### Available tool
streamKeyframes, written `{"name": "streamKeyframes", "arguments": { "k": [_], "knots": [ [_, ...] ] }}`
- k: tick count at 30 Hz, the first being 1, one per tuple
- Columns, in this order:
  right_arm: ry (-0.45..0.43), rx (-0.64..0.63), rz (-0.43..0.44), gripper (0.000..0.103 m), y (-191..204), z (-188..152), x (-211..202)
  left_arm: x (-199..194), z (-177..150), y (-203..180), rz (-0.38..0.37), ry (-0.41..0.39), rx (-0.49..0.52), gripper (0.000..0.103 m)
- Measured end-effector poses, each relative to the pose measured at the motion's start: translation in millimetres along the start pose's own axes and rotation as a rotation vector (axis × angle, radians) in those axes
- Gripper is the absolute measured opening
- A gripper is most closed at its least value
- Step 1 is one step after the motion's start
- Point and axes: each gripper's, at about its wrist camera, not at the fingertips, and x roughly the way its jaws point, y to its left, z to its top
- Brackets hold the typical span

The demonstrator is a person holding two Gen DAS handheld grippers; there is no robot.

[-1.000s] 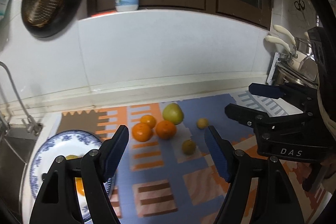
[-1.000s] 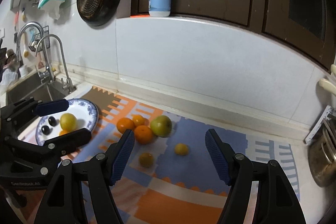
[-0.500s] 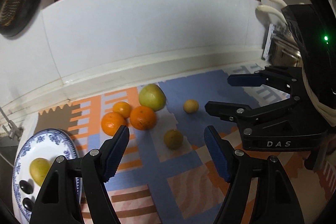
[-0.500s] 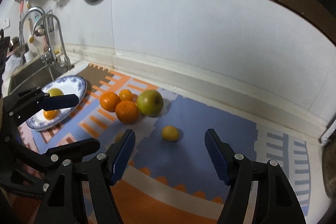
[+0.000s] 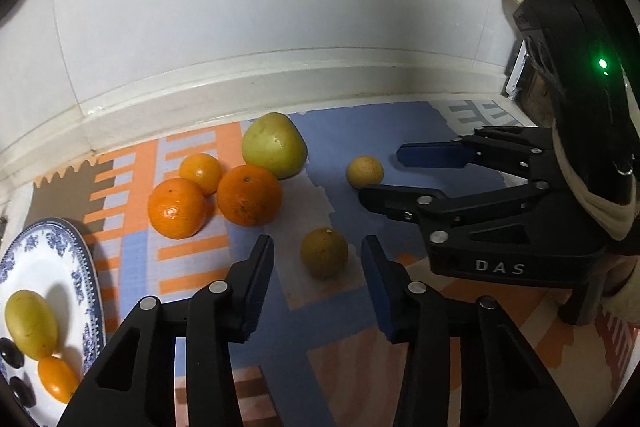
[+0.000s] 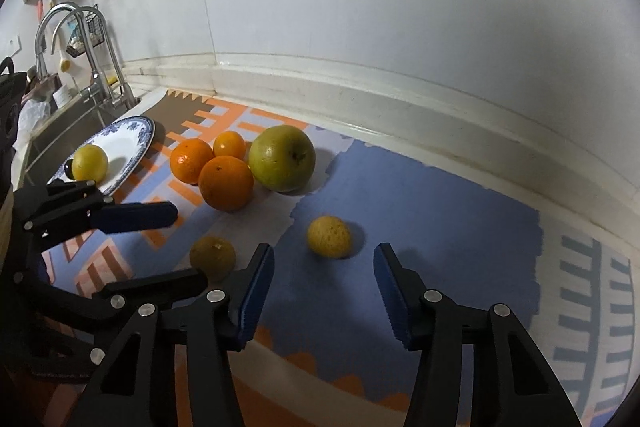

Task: Organize fruits
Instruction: 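Grasp a small brownish fruit with the left tool while the right tool grasps a small yellow-brown fruit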

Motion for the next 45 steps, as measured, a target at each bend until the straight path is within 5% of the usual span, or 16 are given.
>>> {"name": "streamKeyframes", "arguments": {
  "k": [8, 16, 18, 45],
  "knots": [
    [0.022, 0.005, 0.019, 0.047, -2, 5, 15, 11, 1, 5, -0.053, 0.047, -0.047, 0.027],
    [0.041, 0.005, 0.013, 0.038, 1, 9, 22, -1, 6, 11, -0.026, 0.023, -0.063, 0.027],
    [0.042, 0.004, 0.006, 0.030, 2, 9, 23, -3, 7, 12, -0.015, 0.019, -0.066, 0.027],
    [-0.134, -0.038, 0.028, 0.029, 63, 25, -60, -94, -4, 30, 0.065, -0.120, -0.065, 0.027]
  ]
}}
